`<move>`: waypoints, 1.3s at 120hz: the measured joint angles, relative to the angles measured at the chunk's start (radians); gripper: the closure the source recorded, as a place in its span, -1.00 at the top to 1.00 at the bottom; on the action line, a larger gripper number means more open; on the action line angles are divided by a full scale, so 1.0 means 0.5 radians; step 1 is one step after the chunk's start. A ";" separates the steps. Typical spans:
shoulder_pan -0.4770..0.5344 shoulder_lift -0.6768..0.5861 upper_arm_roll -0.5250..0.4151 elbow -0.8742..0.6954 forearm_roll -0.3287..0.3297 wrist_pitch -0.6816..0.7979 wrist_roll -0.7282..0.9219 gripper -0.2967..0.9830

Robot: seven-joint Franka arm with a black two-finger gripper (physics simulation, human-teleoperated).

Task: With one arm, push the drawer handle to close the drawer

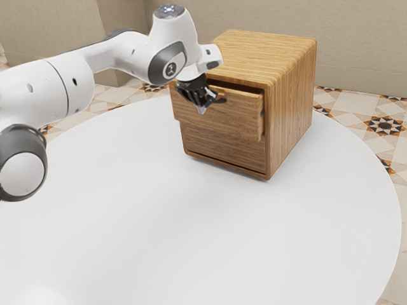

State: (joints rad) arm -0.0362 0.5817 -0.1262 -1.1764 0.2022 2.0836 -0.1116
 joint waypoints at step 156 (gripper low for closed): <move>0.092 -1.235 -0.033 -0.888 -0.346 -0.556 -0.001 -0.05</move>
State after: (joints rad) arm 0.0098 -0.0358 -0.1426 -1.6206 0.0291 1.8054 -0.1121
